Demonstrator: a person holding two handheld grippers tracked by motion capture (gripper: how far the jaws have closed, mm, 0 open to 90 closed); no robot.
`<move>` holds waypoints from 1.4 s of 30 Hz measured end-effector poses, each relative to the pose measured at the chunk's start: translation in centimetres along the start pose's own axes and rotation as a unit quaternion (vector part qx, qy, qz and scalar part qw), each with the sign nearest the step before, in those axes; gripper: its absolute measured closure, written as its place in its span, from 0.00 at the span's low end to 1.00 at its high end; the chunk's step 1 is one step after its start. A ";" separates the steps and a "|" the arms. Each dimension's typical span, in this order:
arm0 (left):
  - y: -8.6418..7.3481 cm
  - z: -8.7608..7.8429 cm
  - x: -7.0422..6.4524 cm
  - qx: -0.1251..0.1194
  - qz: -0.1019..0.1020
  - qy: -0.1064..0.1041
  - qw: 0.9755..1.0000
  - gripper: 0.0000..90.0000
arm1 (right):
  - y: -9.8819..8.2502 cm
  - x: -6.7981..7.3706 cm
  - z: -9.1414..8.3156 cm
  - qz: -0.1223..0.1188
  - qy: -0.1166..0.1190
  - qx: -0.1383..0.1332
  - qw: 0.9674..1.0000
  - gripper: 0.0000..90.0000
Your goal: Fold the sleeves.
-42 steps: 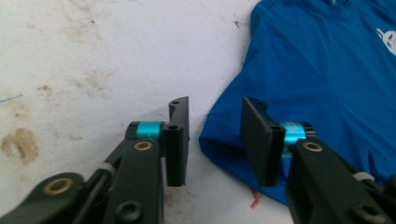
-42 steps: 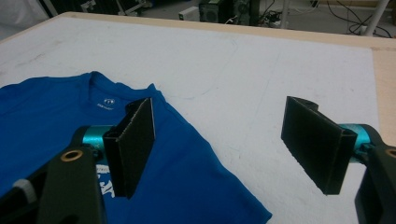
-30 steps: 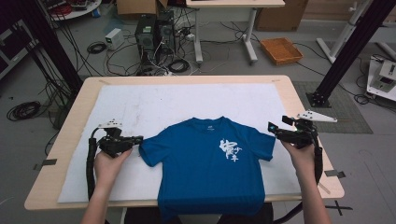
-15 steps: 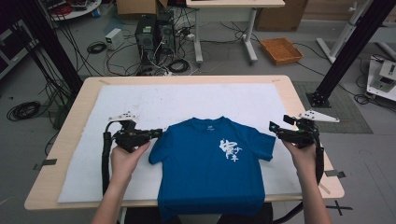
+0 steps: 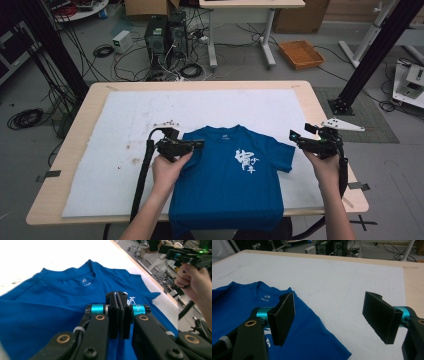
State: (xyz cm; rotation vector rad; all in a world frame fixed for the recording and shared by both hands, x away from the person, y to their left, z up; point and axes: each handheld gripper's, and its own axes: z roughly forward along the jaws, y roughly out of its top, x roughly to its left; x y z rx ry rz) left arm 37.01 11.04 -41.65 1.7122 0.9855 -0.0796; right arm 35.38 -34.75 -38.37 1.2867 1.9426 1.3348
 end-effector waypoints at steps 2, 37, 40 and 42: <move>-0.2 0.9 0.1 -0.002 -0.005 0.003 1.000 0.98 | 0.0 0.0 0.1 0.000 0.000 0.002 1.000 0.29; -2.5 -11.9 3.2 -0.078 0.130 0.136 0.979 0.48 | -4.5 -3.0 4.3 0.038 -0.038 0.150 0.987 0.81; -2.5 -11.9 3.3 -0.077 0.131 0.134 0.979 0.48 | -4.5 -3.1 4.1 0.046 -0.022 0.145 0.988 0.92; -2.5 -11.9 3.3 -0.078 0.131 0.133 0.979 0.48 | -4.4 -2.9 3.8 0.043 -0.023 0.139 0.989 0.97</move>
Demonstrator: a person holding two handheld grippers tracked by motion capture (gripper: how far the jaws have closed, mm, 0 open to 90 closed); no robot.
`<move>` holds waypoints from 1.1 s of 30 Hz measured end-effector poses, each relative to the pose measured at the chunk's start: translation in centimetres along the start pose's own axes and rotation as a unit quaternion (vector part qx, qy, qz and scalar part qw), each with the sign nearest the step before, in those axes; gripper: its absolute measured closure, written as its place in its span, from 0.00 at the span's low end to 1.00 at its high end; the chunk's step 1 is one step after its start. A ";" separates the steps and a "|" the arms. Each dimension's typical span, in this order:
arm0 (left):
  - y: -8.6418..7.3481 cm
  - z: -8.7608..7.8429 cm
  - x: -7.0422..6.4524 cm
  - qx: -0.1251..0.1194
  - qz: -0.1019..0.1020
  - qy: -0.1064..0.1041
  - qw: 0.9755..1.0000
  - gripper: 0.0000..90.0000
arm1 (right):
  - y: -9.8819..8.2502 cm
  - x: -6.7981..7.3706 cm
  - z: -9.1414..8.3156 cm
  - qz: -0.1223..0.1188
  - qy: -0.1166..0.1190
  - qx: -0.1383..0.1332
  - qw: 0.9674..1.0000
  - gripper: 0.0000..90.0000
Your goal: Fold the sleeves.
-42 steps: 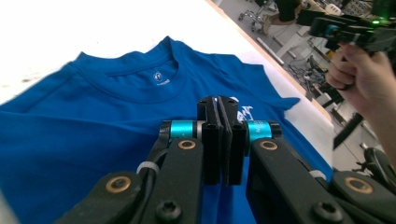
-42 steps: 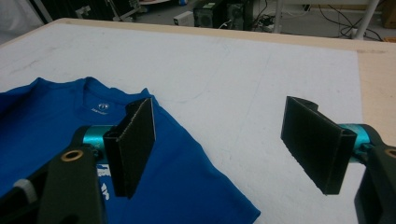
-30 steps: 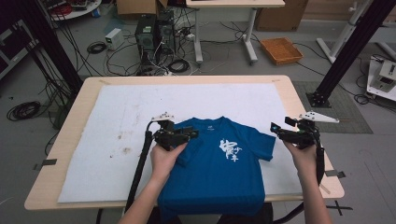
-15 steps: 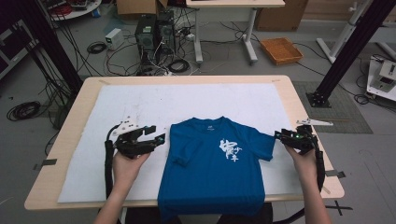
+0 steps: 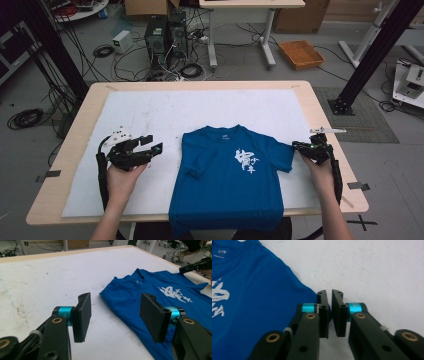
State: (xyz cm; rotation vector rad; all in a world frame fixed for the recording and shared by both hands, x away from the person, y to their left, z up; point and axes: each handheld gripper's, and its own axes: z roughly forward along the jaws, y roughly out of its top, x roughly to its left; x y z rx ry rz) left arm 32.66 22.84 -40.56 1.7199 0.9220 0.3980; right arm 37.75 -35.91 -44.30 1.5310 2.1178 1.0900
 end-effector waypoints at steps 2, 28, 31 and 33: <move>0.0 0.0 -0.1 0.000 0.000 -0.001 1.000 0.48 | 0.1 0.2 -0.5 0.001 0.005 -0.011 1.000 0.98; 0.2 0.3 0.0 0.010 -0.006 -0.021 1.000 0.48 | 3.4 9.8 -2.0 -0.051 0.045 -0.060 0.996 0.99; 0.2 0.4 0.0 0.012 -0.006 -0.025 1.000 0.48 | 3.7 11.4 -1.3 -0.057 0.047 -0.058 0.996 0.99; 0.2 0.5 -0.1 0.013 -0.007 -0.027 1.000 0.48 | 3.9 12.4 -0.7 -0.060 0.044 -0.052 0.996 0.99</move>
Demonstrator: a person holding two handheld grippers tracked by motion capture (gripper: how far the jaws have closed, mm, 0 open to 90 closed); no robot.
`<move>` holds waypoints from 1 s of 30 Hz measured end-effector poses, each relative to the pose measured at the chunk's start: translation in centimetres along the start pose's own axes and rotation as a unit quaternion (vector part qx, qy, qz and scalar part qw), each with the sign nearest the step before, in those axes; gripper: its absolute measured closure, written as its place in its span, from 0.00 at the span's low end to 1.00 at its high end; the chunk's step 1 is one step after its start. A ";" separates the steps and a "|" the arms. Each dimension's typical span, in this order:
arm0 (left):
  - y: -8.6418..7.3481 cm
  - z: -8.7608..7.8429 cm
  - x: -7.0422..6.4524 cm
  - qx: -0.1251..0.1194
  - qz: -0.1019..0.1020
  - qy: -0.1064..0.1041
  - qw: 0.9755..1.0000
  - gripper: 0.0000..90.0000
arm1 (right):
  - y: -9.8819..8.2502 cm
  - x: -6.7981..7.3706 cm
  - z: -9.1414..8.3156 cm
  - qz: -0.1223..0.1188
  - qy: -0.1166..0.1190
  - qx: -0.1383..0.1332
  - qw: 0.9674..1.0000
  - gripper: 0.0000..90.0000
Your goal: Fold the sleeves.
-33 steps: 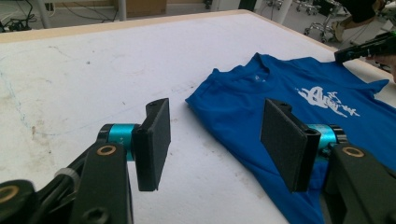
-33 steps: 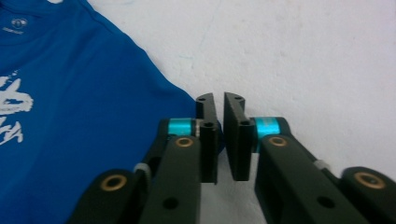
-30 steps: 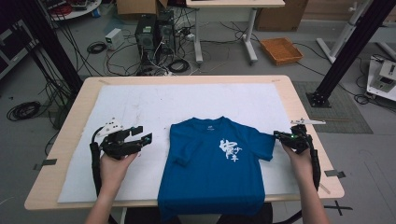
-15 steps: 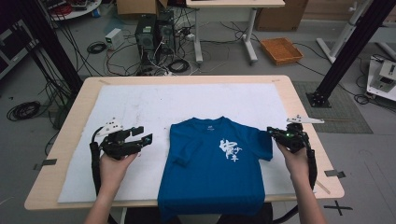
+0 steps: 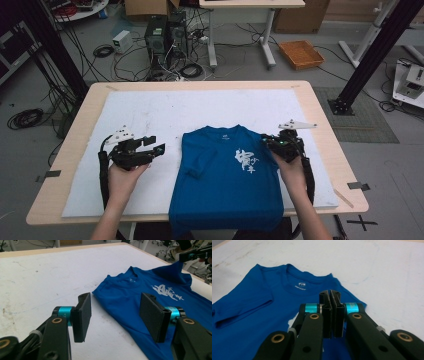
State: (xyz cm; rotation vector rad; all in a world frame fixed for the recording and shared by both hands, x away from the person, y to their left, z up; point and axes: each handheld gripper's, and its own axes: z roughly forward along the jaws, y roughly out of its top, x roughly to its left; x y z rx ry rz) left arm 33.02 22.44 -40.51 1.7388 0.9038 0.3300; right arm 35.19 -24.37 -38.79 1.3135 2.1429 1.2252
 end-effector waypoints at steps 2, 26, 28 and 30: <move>0.0 0.1 0.0 0.001 0.000 -0.001 1.000 0.48 | 0.2 0.8 0.7 -0.006 -0.003 0.005 1.000 0.99; -0.2 1.0 -0.4 0.015 0.003 -0.010 1.000 0.48 | -5.0 -4.9 -3.2 0.092 -0.017 -0.020 0.995 0.67; -0.1 1.2 -0.6 0.017 0.003 -0.012 1.000 0.48 | -5.3 -5.0 -3.0 0.099 -0.014 -0.015 0.995 0.67; -0.1 1.4 -0.7 0.017 0.006 -0.014 1.000 0.48 | -5.6 -5.0 -2.5 0.095 -0.014 -0.003 0.995 0.69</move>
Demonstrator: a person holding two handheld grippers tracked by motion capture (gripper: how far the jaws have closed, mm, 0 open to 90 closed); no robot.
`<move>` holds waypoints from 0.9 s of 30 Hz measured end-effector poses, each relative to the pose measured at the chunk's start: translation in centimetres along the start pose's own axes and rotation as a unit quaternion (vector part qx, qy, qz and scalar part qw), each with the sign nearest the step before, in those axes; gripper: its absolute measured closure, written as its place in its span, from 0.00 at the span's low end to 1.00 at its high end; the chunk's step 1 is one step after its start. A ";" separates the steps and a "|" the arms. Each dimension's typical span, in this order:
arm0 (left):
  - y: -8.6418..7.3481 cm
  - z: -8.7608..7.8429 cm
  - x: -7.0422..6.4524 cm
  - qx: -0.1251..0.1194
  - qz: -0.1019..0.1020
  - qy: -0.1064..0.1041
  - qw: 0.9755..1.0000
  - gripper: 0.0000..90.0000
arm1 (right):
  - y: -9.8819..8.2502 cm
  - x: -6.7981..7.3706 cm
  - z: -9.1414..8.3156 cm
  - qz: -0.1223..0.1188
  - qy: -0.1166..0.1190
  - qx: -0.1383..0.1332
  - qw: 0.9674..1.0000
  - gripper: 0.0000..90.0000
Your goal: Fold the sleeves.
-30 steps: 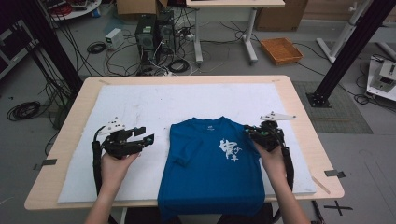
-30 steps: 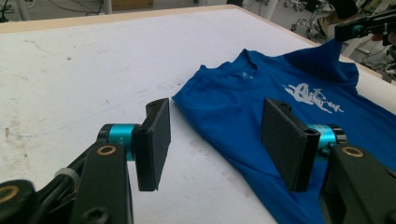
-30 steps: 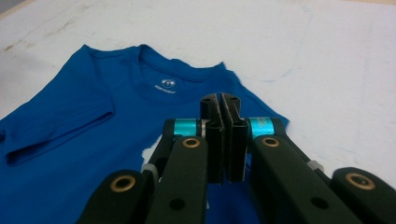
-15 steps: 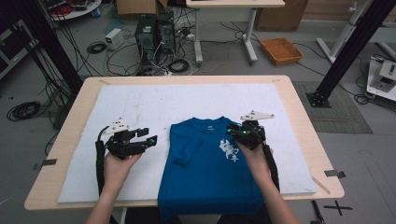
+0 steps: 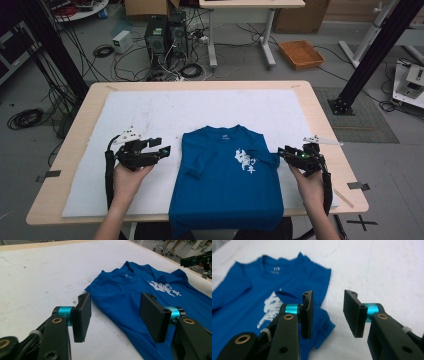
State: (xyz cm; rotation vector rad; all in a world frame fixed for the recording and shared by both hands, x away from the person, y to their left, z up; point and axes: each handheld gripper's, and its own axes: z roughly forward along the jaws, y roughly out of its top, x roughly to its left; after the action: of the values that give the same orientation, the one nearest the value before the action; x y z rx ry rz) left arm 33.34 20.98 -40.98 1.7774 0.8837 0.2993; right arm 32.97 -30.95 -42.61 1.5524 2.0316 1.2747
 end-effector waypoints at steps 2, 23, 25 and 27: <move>0.0 0.1 -0.1 0.003 0.001 -0.001 1.000 0.48 | -0.1 0.2 0.7 -0.012 -0.001 0.013 1.000 0.77; -0.1 0.1 0.0 0.004 -0.001 0.001 1.000 0.47 | -1.4 8.3 -0.2 -0.200 0.113 0.035 0.973 0.86; -0.1 0.2 0.0 0.005 0.000 0.000 1.000 0.47 | -0.9 8.1 -0.8 -0.196 0.109 0.015 0.974 0.84; -0.1 0.3 -0.1 0.007 0.001 0.000 1.000 0.47 | -0.1 7.5 -1.0 -0.184 0.088 -0.002 0.979 0.81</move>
State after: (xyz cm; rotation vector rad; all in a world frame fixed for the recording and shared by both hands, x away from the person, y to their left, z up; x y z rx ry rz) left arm 33.35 20.70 -41.18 1.7900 0.8870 0.2952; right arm 29.34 -24.78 -40.04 1.0225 2.2851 1.3010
